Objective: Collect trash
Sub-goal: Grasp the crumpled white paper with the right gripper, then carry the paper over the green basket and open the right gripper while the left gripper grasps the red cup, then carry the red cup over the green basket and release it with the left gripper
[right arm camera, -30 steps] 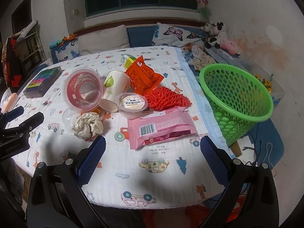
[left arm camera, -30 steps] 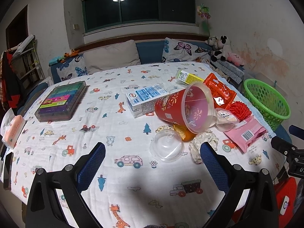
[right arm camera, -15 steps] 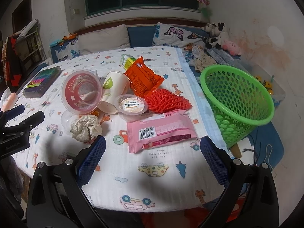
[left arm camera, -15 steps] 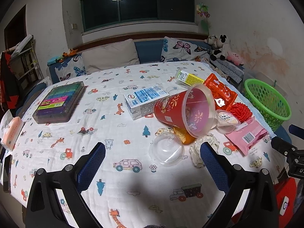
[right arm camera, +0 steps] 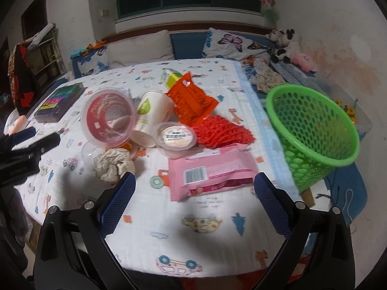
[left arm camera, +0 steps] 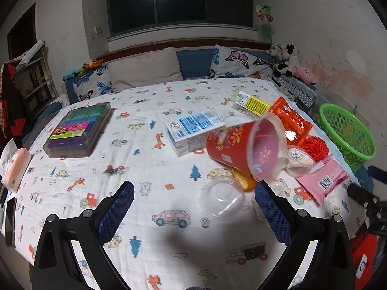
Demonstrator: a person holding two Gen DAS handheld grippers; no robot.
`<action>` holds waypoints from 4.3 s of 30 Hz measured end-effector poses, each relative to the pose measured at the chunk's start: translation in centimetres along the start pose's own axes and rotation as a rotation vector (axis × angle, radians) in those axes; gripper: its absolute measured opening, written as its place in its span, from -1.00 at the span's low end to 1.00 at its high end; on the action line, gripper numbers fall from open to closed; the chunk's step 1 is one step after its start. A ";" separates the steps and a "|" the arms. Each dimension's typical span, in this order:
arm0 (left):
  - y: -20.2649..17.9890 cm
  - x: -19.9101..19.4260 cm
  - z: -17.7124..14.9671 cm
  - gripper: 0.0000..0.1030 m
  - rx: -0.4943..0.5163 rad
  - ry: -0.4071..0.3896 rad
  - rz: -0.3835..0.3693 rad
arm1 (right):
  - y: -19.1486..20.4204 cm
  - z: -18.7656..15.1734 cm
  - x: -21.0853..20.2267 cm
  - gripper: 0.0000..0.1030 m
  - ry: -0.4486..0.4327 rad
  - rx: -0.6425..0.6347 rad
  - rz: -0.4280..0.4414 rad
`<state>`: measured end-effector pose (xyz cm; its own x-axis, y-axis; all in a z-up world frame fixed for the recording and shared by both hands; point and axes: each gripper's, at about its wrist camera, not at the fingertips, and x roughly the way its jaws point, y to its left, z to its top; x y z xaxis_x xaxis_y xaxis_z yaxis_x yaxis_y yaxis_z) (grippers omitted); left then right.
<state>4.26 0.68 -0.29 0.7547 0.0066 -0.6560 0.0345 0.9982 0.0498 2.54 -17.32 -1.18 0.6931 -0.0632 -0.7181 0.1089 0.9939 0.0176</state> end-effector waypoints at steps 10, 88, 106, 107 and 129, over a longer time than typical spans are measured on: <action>3.0 0.1 0.6 0.88 -0.051 0.000 0.049 | 4.5 0.3 2.9 0.71 0.045 -0.088 0.171; -1.7 2.8 7.5 -0.88 0.000 0.017 -0.076 | -23.6 5.3 7.0 0.17 0.045 0.320 -0.081; -17.7 4.5 15.6 -0.88 0.218 0.004 -0.391 | -28.7 6.6 6.2 0.38 -0.017 0.335 -0.118; -19.0 4.9 16.0 -0.88 0.231 0.011 -0.413 | -28.9 6.5 5.6 0.38 -0.029 0.331 -0.124; -42.2 15.8 13.0 -0.88 0.596 0.237 -0.529 | -32.4 2.5 0.8 0.44 -0.113 0.403 -0.199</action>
<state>23.21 -42.09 -2.96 0.3857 -0.3757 -0.8427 0.7378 0.6740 0.0372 1.34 -49.77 -0.57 0.7016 -0.2805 -0.6551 0.5001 0.8487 0.1721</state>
